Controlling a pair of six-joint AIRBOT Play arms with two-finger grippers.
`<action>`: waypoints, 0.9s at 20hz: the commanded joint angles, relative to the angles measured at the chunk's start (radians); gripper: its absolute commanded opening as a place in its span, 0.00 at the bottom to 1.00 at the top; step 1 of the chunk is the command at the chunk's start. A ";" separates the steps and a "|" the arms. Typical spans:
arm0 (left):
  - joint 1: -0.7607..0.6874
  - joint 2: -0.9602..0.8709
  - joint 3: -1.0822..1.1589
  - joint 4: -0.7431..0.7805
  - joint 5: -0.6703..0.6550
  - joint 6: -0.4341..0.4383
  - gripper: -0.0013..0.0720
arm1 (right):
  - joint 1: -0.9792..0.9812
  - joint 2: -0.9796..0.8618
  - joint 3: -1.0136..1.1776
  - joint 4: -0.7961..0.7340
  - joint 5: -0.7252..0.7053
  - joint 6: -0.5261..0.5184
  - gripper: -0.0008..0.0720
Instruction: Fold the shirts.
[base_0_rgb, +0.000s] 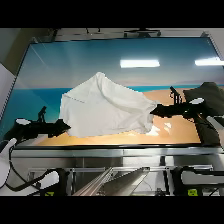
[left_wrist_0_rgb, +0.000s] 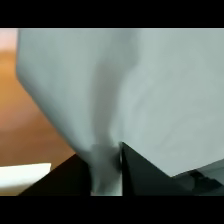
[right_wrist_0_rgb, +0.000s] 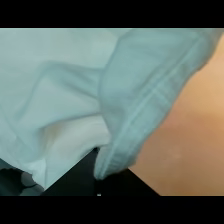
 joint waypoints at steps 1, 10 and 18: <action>-0.103 -0.090 0.084 -0.031 -0.082 0.021 0.04 | 0.000 0.010 0.001 -0.001 0.036 0.000 0.04; -0.129 0.316 0.505 -0.264 -0.379 -0.014 0.04 | -0.026 0.492 0.223 0.225 0.161 0.000 0.04; 0.277 0.609 0.962 -0.647 -0.246 -0.010 0.04 | -0.215 0.926 0.629 0.223 -0.176 0.001 0.04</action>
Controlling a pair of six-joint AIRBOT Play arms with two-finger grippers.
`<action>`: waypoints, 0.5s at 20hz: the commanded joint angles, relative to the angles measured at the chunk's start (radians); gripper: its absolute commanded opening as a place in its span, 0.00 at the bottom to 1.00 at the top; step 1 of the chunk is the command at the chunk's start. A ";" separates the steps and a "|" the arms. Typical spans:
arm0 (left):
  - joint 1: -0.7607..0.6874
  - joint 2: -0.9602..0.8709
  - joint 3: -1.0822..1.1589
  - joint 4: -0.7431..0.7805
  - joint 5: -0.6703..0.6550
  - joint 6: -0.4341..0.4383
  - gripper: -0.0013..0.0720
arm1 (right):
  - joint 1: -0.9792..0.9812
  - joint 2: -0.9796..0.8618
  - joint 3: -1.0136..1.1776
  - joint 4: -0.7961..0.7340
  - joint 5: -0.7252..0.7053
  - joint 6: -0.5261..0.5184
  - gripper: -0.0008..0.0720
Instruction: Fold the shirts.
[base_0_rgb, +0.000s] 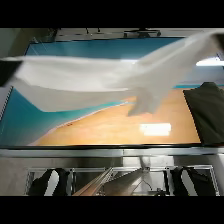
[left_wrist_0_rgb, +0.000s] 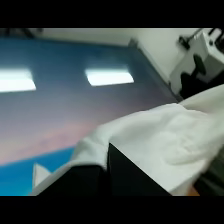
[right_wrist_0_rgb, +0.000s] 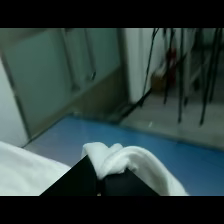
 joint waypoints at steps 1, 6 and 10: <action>0.201 0.064 0.159 -0.170 0.019 0.005 0.04 | -0.058 0.126 0.096 -0.021 -0.143 0.001 0.04; -0.011 -0.103 0.067 -0.152 -0.053 0.008 0.04 | -0.035 -0.046 0.088 -0.024 0.046 0.038 0.04; -0.316 -0.330 -0.148 0.181 0.074 0.027 0.04 | 0.116 -0.330 0.050 -0.130 0.045 0.027 0.04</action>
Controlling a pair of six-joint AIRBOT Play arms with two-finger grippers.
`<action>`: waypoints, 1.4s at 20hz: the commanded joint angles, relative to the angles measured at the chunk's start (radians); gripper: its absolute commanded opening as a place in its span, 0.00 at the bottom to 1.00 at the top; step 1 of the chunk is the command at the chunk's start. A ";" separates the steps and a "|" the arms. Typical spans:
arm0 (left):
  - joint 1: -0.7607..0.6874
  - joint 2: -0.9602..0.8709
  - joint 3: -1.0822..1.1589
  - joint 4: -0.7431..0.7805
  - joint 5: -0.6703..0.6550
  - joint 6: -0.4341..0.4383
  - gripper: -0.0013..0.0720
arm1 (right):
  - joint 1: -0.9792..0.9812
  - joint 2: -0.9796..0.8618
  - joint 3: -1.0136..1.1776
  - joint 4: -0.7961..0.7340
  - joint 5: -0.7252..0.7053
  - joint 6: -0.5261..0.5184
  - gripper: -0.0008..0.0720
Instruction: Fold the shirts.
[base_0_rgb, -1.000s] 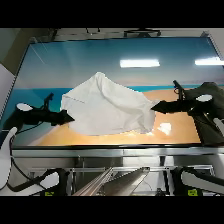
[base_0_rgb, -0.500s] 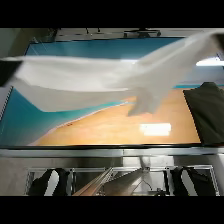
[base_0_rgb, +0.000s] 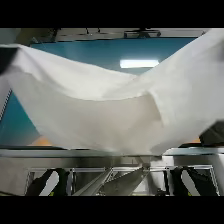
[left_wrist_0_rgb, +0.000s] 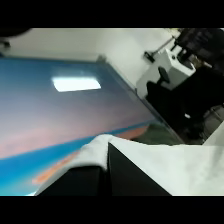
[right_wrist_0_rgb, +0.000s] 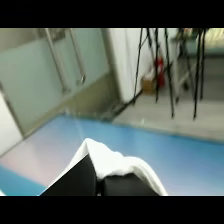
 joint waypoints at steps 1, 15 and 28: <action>-0.214 -0.211 -0.149 0.267 0.137 0.015 0.04 | 0.126 -0.257 -0.016 -0.134 0.005 -0.001 0.04; -0.247 -1.084 0.484 0.361 0.188 0.060 0.32 | 0.238 -0.909 -0.016 -0.078 -0.481 -0.002 0.53; -0.076 -0.702 -0.040 0.563 -0.261 -0.171 0.81 | -0.266 -0.664 -0.325 -0.509 0.233 0.154 0.51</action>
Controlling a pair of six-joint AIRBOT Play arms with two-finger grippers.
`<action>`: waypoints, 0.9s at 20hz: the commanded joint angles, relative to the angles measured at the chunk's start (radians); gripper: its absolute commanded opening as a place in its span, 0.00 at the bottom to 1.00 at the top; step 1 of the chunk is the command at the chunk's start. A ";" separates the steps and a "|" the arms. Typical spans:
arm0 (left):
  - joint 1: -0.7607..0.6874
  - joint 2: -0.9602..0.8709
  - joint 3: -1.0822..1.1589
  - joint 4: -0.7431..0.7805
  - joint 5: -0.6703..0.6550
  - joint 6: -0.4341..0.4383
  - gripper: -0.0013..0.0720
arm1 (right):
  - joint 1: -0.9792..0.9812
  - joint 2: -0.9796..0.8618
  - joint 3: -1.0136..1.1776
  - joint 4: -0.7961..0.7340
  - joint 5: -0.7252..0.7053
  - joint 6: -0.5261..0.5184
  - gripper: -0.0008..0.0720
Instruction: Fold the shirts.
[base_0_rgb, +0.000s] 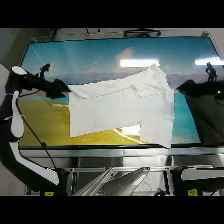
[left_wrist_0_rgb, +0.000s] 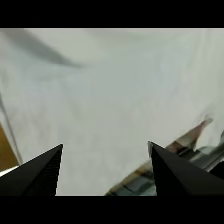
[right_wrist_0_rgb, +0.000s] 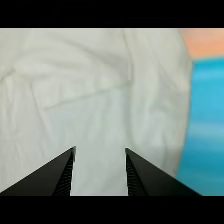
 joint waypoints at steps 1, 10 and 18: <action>0.035 0.215 -0.404 0.072 0.026 0.016 0.81 | -0.107 0.044 -0.182 -0.127 0.065 -0.010 0.51; 0.074 0.570 -1.089 0.092 0.443 0.019 0.82 | -0.126 0.038 -0.279 -0.153 -0.010 -0.016 0.51; -0.014 0.596 -1.051 0.027 0.557 0.032 0.81 | -0.125 0.028 -0.279 -0.146 0.000 -0.017 0.51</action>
